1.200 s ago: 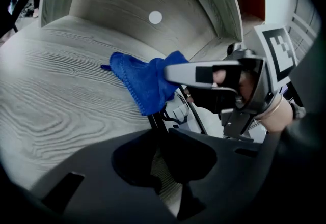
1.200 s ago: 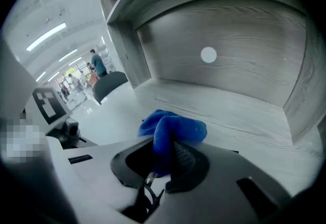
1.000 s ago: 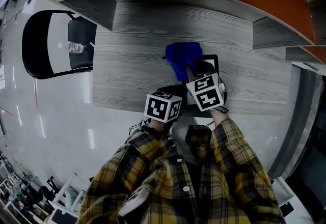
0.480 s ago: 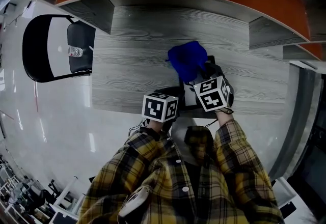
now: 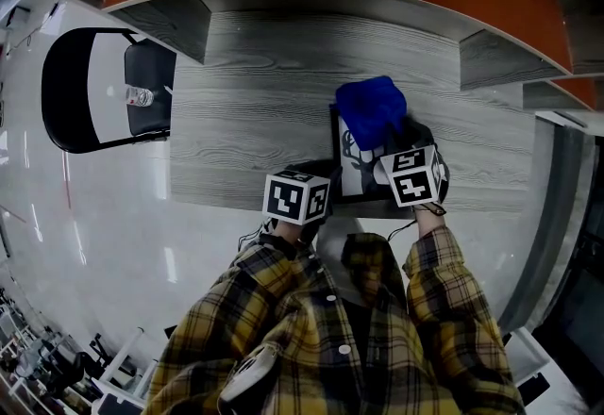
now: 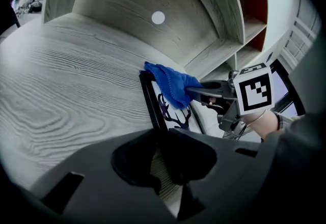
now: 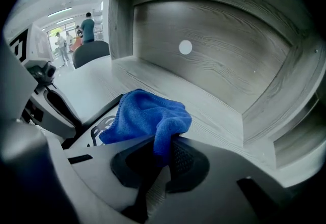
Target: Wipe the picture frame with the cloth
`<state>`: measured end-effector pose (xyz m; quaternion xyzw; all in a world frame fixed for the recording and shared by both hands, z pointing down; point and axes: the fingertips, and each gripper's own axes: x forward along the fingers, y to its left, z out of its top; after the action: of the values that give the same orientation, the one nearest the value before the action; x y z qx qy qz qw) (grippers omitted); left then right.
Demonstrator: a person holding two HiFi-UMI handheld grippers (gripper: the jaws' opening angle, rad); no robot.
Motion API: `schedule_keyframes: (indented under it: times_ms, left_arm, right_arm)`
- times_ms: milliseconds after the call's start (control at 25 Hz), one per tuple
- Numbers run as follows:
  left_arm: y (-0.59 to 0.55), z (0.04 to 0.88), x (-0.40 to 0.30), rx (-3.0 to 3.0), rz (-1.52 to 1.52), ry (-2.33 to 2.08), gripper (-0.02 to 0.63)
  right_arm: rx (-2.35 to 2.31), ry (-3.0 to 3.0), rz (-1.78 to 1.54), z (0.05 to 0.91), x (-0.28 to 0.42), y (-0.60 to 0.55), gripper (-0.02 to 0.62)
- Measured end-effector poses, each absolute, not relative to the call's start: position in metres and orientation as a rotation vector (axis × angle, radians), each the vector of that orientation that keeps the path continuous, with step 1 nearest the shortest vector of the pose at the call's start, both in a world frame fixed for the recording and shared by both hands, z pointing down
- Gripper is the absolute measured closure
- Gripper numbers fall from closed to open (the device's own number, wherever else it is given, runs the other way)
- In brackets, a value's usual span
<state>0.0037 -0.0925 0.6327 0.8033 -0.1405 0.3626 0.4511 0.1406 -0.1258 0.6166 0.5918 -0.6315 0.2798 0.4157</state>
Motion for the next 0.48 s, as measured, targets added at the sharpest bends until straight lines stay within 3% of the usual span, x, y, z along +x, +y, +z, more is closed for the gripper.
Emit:
schedule_keyframes:
  times_ms: [480]
  left_arm:
    - [-0.093,0.632,0.005,1.994,0.9,-0.341,0.526]
  right_arm:
    - [1.618,-1.524,0.814,0.611,0.172,-0.111,0.554]
